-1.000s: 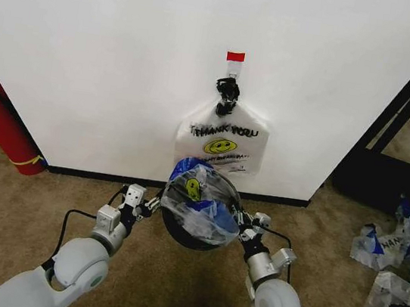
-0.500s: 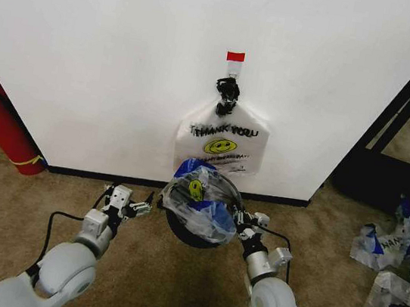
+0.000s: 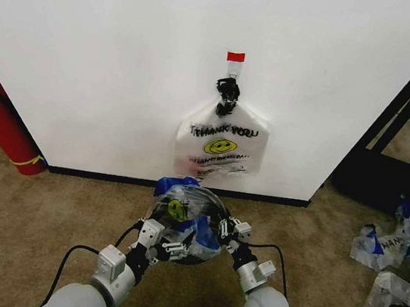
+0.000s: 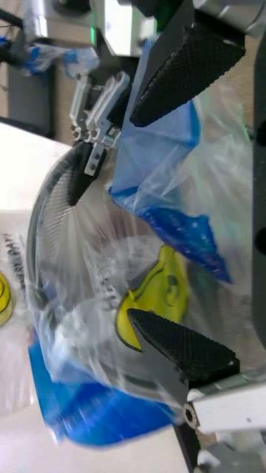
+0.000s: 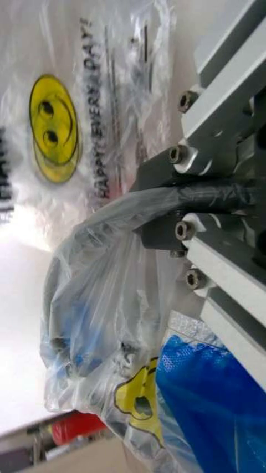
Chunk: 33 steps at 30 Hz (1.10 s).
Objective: Pick up the garbage bag from the wall and place it over the trash bin.
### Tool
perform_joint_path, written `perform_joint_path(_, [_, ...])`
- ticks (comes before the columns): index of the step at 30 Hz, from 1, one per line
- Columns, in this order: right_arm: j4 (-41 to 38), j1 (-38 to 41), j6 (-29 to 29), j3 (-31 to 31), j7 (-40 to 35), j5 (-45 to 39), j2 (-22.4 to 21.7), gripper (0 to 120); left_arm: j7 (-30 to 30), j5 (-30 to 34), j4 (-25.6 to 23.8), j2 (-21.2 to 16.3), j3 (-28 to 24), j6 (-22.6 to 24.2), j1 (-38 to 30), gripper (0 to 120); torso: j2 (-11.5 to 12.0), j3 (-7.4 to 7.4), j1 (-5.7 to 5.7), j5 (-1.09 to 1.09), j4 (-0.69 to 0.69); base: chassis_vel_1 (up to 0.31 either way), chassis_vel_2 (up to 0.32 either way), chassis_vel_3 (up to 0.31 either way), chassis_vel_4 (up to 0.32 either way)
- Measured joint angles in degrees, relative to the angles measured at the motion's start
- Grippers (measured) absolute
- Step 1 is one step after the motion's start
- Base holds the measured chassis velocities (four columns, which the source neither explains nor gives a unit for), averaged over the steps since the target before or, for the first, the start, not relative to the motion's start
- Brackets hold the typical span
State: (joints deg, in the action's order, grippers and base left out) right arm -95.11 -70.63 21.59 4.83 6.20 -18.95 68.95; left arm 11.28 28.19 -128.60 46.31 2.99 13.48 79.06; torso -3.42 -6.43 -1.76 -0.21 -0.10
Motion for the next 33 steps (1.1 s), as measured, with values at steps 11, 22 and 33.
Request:
perform_joint_path(11, [-0.1, -0.2, 2.5, 0.8, 4.9, 1.0, -1.0, 0, -4.0, -0.2, 3.4, -3.4, -0.8, 2.9, -2.9, 64, 0.0, 0.00, 0.00, 0.00, 0.01, 0.000, 0.000, 0.000, 0.000])
perform_joint_path(22, [-0.2, 0.4, 2.5, 0.9, 4.9, 1.3, -0.9, 0, -6.0, -0.7, 3.1, -4.1, -2.8, 5.4, -4.8, 77, 0.0, 0.00, -0.01, 0.00, 0.01, 0.000, 0.000, 0.000, 0.000])
perform_joint_path(33, [-0.6, 0.2, 2.5, 1.0, 4.9, 1.6, -0.9, 0, -6.3, -1.2, 3.6, -4.0, -3.7, 5.0, -6.0, 58, 0.0, 0.00, -0.01, 0.00, 0.01, 0.000, 0.000, 0.000, 0.000])
